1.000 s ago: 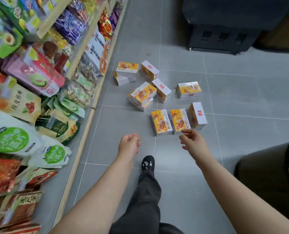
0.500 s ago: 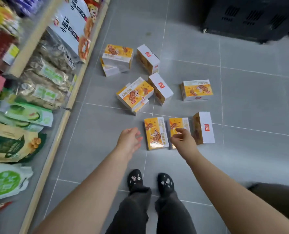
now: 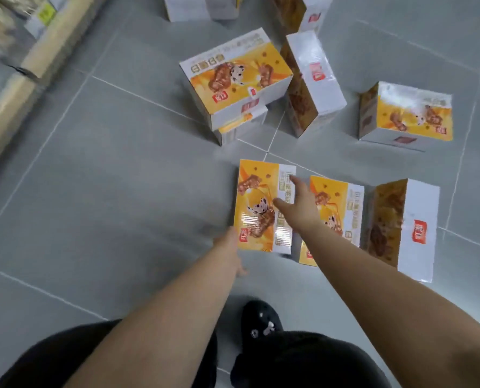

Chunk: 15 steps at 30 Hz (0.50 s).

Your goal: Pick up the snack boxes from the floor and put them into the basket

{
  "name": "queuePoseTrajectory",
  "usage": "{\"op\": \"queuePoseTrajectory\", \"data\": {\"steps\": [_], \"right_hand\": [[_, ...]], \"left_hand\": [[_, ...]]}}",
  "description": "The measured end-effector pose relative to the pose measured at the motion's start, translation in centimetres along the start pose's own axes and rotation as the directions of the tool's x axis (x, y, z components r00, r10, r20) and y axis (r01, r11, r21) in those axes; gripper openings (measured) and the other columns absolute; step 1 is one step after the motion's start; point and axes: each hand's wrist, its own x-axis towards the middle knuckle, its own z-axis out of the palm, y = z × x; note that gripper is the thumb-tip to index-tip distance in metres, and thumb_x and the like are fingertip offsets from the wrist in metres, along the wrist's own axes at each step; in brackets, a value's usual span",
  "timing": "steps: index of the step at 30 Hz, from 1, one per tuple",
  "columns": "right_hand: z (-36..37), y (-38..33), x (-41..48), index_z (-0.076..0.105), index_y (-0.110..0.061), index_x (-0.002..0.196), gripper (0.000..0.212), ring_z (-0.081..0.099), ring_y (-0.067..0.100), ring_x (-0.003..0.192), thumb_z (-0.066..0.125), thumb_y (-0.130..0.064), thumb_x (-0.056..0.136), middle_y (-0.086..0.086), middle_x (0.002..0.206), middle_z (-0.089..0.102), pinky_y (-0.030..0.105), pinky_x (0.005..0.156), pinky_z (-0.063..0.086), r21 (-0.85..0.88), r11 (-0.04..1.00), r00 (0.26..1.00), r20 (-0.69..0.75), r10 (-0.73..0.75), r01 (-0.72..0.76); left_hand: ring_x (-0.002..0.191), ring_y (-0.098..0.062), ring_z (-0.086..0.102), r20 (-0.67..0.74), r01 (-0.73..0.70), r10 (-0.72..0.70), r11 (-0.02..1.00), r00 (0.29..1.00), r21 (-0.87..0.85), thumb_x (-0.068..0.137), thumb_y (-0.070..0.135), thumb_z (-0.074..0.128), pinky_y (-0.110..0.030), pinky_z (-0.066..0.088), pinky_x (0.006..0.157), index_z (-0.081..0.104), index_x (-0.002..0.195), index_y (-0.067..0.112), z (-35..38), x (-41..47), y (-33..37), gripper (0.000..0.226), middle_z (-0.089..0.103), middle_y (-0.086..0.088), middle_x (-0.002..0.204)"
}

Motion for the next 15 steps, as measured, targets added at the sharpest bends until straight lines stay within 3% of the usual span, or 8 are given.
{"op": "queuePoseTrajectory", "data": {"steps": [3,6,9,11,13,15], "right_hand": [[1.6,1.3,4.8,0.030,-0.020,0.149,0.072,0.029,0.030,0.140,0.066,-0.030,0.087,0.014,0.150,0.032,0.040,0.114,0.028,-0.149,0.988,0.997,-0.053,-0.050,0.042],[2.3,2.0,7.7,0.028,-0.024,0.150,0.072,0.024,0.032,0.142,0.063,-0.035,0.087,0.012,0.155,0.025,0.043,0.116,0.024,-0.239,0.969,0.995,-0.058,-0.082,0.066],[2.3,2.0,9.2,0.024,-0.025,0.151,0.075,0.024,0.033,0.143,0.062,-0.038,0.087,0.008,0.159,0.016,0.046,0.114,0.030,-0.289,0.956,0.998,0.014,-0.059,0.060],[2.1,1.6,9.8,0.023,-0.020,0.151,0.078,0.025,0.033,0.143,0.063,-0.040,0.087,0.008,0.159,0.015,0.046,0.112,0.033,-0.324,0.944,0.998,0.046,-0.046,0.059],[2.0,1.2,10.4,0.027,-0.015,0.148,0.079,0.030,0.034,0.140,0.065,-0.043,0.085,0.011,0.155,0.023,0.045,0.112,0.032,-0.349,0.935,0.998,0.053,-0.042,0.058],[2.0,1.0,10.8,0.028,-0.019,0.147,0.086,0.034,0.036,0.136,0.067,-0.053,0.079,0.011,0.150,0.028,0.048,0.111,0.033,-0.324,0.946,0.999,0.016,0.031,-0.024]], "left_hand": [[0.104,-0.032,0.053,0.040,0.074,-0.073,0.997,0.997,-0.029,0.075,0.045,0.047,-0.062,0.040,0.089,0.065,0.110,0.022,1.7,4.7,-0.1,0.046,0.059,-0.008,0.113],[0.095,-0.025,0.054,0.049,-0.026,0.031,0.994,0.998,-0.106,0.091,0.041,0.039,-0.049,0.039,0.099,0.064,0.105,0.017,2.5,3.7,0.3,0.038,0.063,-0.008,0.104],[0.073,-0.019,0.055,-0.014,-0.078,0.077,0.987,0.997,-0.138,0.093,0.032,0.033,-0.033,0.043,0.082,0.061,0.086,0.017,2.6,4.6,0.1,0.032,0.063,-0.003,0.080],[0.073,-0.019,0.059,-0.029,-0.149,0.147,0.963,0.989,-0.225,0.095,0.032,0.030,-0.027,0.044,0.073,0.060,0.091,0.016,1.9,4.5,0.4,0.034,0.065,-0.002,0.088],[0.099,-0.025,0.064,-0.091,-0.243,0.227,0.933,0.970,-0.265,0.096,0.031,0.028,-0.035,0.050,0.089,0.059,0.114,0.012,1.3,5.1,1.6,0.041,0.065,-0.006,0.115],[0.105,-0.031,0.063,-0.204,-0.389,0.341,0.878,0.918,-0.278,0.092,0.034,0.033,-0.045,0.049,0.097,0.057,0.114,0.012,0.5,8.7,3.4,0.039,0.064,-0.012,0.118]]}}
